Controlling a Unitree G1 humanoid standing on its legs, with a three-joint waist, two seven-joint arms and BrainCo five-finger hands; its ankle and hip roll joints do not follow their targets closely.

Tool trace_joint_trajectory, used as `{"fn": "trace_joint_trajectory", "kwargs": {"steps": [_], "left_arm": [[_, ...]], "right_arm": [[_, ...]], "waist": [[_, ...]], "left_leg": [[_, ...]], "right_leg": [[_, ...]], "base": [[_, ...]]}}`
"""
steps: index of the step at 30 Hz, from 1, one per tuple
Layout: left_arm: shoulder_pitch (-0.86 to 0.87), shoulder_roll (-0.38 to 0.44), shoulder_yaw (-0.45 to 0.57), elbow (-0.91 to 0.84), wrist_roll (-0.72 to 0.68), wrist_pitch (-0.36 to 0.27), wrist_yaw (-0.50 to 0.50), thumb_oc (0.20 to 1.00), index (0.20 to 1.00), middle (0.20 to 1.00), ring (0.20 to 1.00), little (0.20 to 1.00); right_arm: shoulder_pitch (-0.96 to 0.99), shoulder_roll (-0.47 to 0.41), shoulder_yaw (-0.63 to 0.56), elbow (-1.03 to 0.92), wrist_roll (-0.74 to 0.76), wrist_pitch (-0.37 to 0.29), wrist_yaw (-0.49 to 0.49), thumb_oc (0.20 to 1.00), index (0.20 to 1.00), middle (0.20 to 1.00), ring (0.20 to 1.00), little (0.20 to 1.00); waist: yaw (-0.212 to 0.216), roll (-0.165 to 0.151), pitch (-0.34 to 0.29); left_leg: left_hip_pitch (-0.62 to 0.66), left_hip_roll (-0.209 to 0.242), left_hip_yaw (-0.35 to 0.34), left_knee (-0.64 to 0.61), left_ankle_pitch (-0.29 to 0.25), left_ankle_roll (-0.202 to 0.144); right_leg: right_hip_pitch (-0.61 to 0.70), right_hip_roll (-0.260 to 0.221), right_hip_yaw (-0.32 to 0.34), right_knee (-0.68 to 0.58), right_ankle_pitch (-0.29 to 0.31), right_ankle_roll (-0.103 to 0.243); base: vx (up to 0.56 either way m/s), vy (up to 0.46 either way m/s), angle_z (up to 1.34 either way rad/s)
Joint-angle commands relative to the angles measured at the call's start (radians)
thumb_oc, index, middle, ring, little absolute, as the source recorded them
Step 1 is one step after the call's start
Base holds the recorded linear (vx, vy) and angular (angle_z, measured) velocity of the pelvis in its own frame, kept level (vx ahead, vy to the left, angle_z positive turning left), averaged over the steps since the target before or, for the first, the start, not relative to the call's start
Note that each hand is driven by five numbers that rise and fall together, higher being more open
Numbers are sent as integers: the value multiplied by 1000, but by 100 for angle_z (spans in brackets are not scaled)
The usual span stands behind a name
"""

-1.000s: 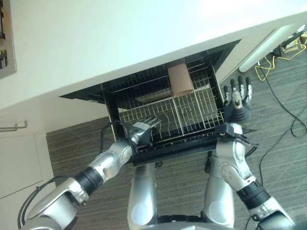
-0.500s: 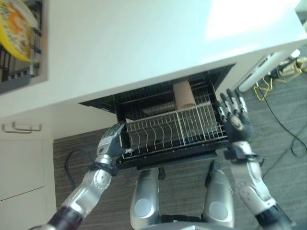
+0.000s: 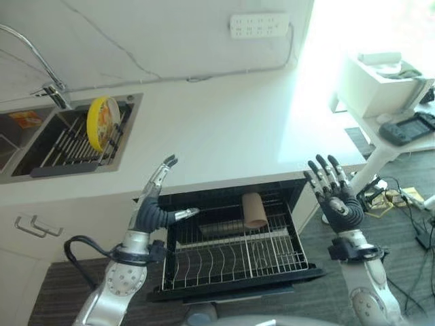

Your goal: Place the dishes in the dishwasher.

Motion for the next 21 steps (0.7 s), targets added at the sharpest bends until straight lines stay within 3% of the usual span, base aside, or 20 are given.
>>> {"fn": "trace_joint_trajectory", "kwargs": {"steps": [1,3,5,10,13,21], "left_arm": [[-144,-11,21,16,-287,-188,-71,1000,1000,1000,1000,1000],[-179,-45,-2,55,-400,-220,-131,1000,1000,1000,1000,1000],[-200,-79,-9,81,-462,-228,-174,1000,1000,1000,1000,1000],[-226,-104,47,108,-505,-237,-154,1000,1000,1000,1000,1000],[-194,-104,103,89,-497,-238,-158,1000,1000,1000,1000,1000],[-157,-75,152,77,-443,-197,-146,1000,1000,1000,1000,1000]], "right_arm": [[-126,-25,-47,-67,-149,-118,3,1000,1000,1000,1000,1000],[-170,-43,-56,-43,-252,-140,-55,1000,1000,1000,1000,1000],[-211,-64,-75,-32,-279,-102,-90,1000,1000,1000,1000,1000],[-256,-63,-109,0,-290,-83,-86,1000,1000,1000,1000,1000],[-236,-42,-124,-9,-326,-52,-97,1000,1000,1000,1000,1000],[-203,-7,-121,-2,-348,-57,-101,1000,1000,1000,1000,1000]], "waist": [[6,1,34],[12,-5,20],[14,-10,8],[16,-14,-12],[16,-7,-20],[17,5,-25]], "left_leg": [[90,30,11,7,-141,-19],[90,37,-2,14,-146,-25],[91,44,-4,19,-142,-27],[114,52,-10,24,-147,-41],[124,53,-14,19,-150,-45],[132,38,-28,9,-157,-31]], "right_leg": [[-64,36,-42,9,48,-43],[-58,47,-44,8,39,-55],[-55,58,-39,10,39,-68],[-29,60,-31,-27,57,-69],[-21,52,-35,-40,67,-62],[-22,40,-31,-41,69,-52]], "base": [[-55,-70,17],[-33,-46,10],[-2,-45,2],[74,-69,0],[101,-48,-4],[72,-12,3]]}}
